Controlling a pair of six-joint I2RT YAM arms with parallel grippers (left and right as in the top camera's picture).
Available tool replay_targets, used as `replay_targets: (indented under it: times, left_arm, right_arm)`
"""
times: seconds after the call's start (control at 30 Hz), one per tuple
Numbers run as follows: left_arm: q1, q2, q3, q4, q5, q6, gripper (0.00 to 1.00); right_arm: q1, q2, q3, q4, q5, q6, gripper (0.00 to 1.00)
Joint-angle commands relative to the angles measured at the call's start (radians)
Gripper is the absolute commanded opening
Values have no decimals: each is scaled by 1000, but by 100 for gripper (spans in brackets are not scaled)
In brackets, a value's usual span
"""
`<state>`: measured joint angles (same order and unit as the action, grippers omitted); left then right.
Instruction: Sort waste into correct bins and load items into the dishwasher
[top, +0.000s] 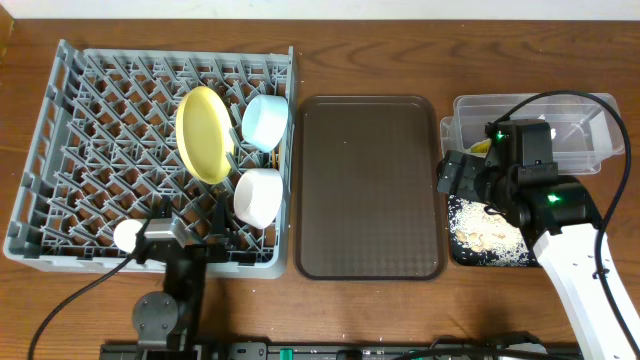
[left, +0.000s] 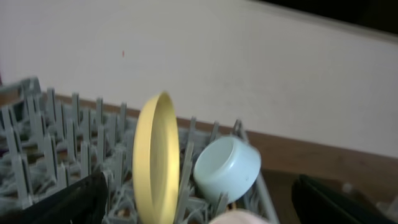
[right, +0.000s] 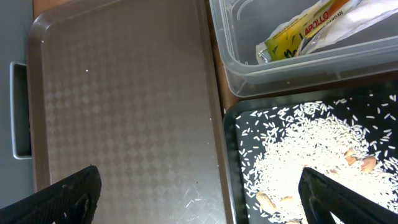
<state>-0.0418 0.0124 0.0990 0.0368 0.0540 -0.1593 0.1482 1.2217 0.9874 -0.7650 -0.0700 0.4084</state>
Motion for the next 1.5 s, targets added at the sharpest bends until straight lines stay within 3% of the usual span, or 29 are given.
replay_targets:
  times: [0.0,0.5,1.0,1.17,1.27,1.47]
  left_arm:
    - [4,-11,-61,34,6,10,96]
    - [4,-6,-95,-107,6,10,96]
    - [4,6,-95,-103,6,10,96]
    - [4,6,-95,-103,6,10,96]
    - [4,6,-95,-103,6,10,96]
    - [4,6,-95,-103,6,10,96]
  right_arm:
    - [1,-13,14,1,14,-5,99]
    - [1,-13,14,1,13,-5,99]
    - [1,-13,14,1,14,-6,99]
    - [-6,-19,14,-80,66,-23,99]
    - [-23,-69,14,-83,128,-92,99]
    - [-62,-278,-29,12,148,-384,99]
